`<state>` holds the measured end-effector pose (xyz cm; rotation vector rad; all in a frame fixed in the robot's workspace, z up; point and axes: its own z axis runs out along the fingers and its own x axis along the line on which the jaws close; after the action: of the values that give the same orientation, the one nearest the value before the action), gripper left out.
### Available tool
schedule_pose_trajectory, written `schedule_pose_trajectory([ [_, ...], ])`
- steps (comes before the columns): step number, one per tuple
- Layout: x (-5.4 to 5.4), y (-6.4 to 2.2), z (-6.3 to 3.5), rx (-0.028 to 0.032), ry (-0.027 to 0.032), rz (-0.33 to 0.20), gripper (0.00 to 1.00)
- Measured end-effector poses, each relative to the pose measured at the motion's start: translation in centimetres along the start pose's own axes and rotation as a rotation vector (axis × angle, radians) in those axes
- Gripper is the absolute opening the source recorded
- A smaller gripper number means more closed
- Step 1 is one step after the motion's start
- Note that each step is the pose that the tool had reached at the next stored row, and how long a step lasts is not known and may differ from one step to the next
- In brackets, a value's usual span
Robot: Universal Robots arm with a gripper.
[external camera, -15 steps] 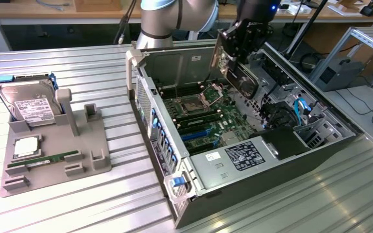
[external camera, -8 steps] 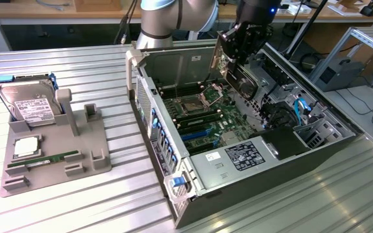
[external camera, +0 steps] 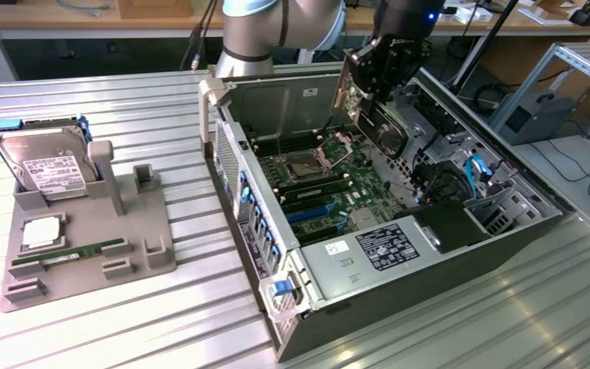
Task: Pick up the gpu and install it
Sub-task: 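Insert the gpu into the slot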
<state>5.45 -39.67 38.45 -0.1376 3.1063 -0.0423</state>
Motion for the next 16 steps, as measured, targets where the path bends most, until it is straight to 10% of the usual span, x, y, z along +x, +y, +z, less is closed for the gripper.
schedule_pose_trajectory([
  [16, 0.00, 0.00, 0.12, -0.0063, -0.0058, -0.204, 0.27],
])
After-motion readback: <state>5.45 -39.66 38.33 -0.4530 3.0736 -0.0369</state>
